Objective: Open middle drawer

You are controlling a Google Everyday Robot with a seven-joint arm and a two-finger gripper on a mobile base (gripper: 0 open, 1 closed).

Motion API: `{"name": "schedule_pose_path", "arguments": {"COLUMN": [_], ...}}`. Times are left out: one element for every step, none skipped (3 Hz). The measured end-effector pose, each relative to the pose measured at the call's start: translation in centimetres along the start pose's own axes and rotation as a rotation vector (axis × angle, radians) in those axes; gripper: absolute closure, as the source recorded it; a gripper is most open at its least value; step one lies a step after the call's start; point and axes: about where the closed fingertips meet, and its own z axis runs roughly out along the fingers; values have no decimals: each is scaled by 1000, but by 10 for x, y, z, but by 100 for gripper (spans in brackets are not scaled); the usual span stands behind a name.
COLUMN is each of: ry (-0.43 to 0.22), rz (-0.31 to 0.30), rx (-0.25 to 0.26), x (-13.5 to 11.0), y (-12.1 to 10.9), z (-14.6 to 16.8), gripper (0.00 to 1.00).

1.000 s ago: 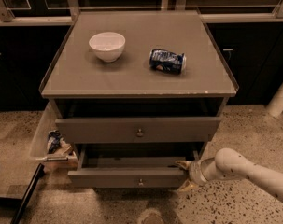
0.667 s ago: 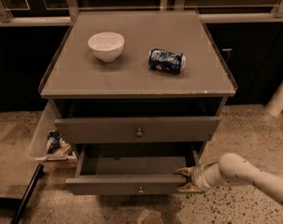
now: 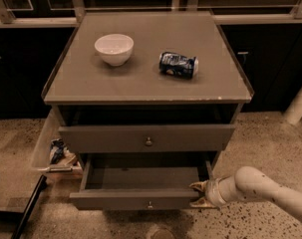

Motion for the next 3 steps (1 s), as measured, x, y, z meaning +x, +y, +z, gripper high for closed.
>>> {"name": "schedule_pose_path", "arguments": {"ry": [0, 0, -20], "rz": [0, 0, 4], "rx": [0, 0, 3], "x": [0, 0, -1], "y": [1, 1, 1], "z": [0, 0, 0], "gripper": [81, 59, 35]}}
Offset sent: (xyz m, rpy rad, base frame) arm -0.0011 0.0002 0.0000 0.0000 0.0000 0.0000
